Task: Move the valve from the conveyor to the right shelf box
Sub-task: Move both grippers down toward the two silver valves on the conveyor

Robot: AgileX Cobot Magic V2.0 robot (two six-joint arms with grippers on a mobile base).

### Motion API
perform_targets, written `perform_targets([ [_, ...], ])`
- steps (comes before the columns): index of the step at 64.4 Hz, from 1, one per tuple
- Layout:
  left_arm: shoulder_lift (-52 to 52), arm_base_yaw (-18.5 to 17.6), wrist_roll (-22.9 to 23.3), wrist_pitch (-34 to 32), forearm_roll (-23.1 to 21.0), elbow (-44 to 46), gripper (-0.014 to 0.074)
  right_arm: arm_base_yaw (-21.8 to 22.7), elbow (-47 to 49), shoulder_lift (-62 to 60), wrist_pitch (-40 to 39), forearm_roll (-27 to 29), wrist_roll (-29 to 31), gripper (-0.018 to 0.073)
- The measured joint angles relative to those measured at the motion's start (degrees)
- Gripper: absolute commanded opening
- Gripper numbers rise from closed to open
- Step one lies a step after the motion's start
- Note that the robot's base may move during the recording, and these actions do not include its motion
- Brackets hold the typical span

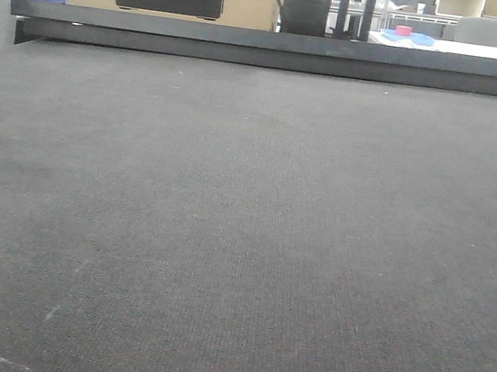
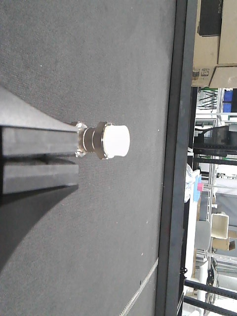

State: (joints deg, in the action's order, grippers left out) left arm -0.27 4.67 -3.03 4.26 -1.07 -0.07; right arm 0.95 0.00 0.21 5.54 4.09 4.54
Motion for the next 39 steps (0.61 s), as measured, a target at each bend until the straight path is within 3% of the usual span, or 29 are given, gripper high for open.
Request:
perform_targets([
  [39, 0.00, 0.00, 0.00, -0.88, 0.00, 0.00, -0.0111, 0.00, 0.00, 0.00, -1.27, 0.00, 0.00, -0.0162],
])
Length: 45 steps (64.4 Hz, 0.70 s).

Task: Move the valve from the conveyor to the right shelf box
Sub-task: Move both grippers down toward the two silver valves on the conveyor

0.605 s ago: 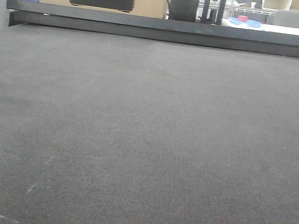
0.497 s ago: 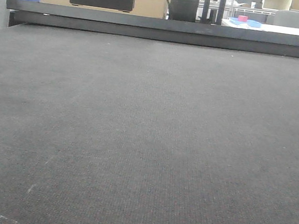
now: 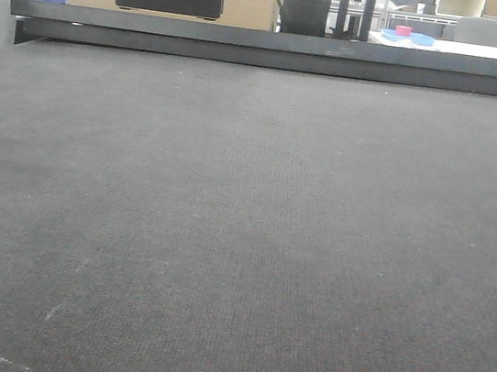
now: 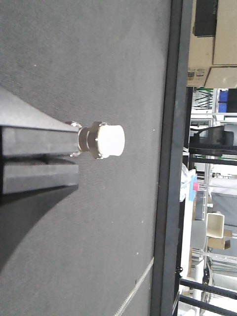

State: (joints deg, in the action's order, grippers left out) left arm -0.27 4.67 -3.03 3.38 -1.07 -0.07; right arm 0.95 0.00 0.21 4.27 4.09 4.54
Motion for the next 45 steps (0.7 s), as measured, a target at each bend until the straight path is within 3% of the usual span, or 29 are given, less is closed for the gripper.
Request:
perform_targets([
  [13, 0.00, 0.00, 0.00, -2.18, 0.00, 0.00, -0.0111, 0.00, 0.00, 0.00, -2.53, 0.00, 0.00, -0.0162],
  [26, 0.00, 0.00, 0.00, -9.53, -2.72, 0.26, -0.0111, 0.00, 0.40, -0.06, -7.21, 0.00, 0.00, -0.0162],
  [37, -1.00, 0.00, 0.00, -2.68, -3.00, 10.05, -0.0109, 0.00, 11.38, -0.21, -1.26, 0.00, 0.00, -0.0155],
  [45, -6.04, 0.00, 0.00, 5.27, -3.00, 20.65, -0.0006, 0.00, 20.56, 1.52, 4.54, 0.00, 0.00, -0.0015],
])
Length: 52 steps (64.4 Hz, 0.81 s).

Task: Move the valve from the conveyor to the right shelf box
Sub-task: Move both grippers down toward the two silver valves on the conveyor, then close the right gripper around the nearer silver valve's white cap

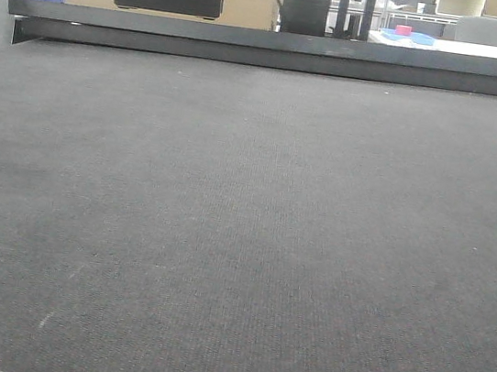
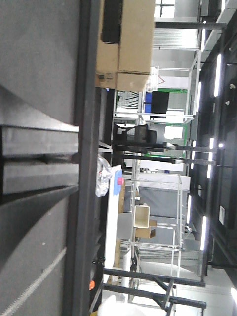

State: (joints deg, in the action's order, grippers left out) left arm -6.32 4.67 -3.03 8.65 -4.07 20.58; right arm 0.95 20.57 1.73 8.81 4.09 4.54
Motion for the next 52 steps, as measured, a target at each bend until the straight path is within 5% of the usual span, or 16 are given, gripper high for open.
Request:
perform_targets([
  [17, -15.71, 0.00, 0.00, 9.85, 0.45, 14.53, 0.0463, 0.00, 9.84, 11.89, 2.11, -1.31, 0.00, 0.0577],
  [25, -20.42, -1.40, 0.00, 10.48, 0.45, 16.53, 0.0605, 0.00, 10.03, 17.23, 0.89, -2.66, 0.00, 0.0569],
  [35, -23.93, -4.77, 0.00, 10.80, 0.45, 18.00, 0.0599, 0.00, 15.04, 25.28, 4.36, -2.78, 0.00, 0.0569],
  [52, -26.89, -6.94, 0.00, 12.02, 0.45, 18.92, 0.0599, 0.00, 40.81, 50.87, 31.93, -2.81, 1.03, 0.0569],
])
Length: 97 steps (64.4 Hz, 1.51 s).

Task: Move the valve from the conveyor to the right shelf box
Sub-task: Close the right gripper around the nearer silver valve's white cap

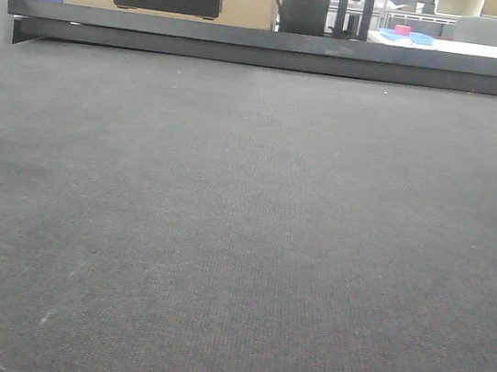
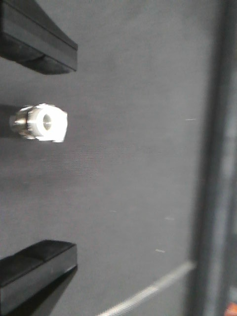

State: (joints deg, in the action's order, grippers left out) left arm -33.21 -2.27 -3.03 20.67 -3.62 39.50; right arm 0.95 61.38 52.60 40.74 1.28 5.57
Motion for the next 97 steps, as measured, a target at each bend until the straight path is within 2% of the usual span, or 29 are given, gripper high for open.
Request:
perform_targets([
  [13, -0.03, 0.00, 0.00, 0.00, 0.00, 0.00, 0.0599, -2.03, 15.81, 17.40, 16.82, 0.00, 1.92, 0.0569],
  [21, -0.03, 0.00, 0.00, 0.00, 0.00, 0.00, 0.0599, -2.58, 20.16, 25.50, 22.03, 0.18, 2.06, 0.0569],
  [41, -0.03, 0.00, 0.00, 0.00, 0.00, 0.00, 0.0599, -2.94, 20.78, 39.08, 23.99, 4.85, 2.45, 0.0569],
  [66, -0.03, 0.00, 0.00, 0.00, 0.00, 0.00, 0.0599, -2.94, 20.78, 48.97, 21.78, 3.22, 2.64, 0.0569],
  [86, -0.03, 0.00, 0.00, 0.22, 0.00, 0.00, 0.0599, -2.94, 20.78, 51.38, 20.62, 2.79, 2.64, 0.0567],
  [93, -0.03, 0.00, 0.00, 0.22, 0.00, 0.00, 0.0599, -2.94, 20.89, 51.38, 20.13, 2.70, 2.64, 0.0498],
  [97, -0.03, 0.00, 0.00, 0.22, 0.00, 0.00, 0.0599, -2.94, 20.89, 51.38, 20.09, 2.70, 2.76, 0.0394],
])
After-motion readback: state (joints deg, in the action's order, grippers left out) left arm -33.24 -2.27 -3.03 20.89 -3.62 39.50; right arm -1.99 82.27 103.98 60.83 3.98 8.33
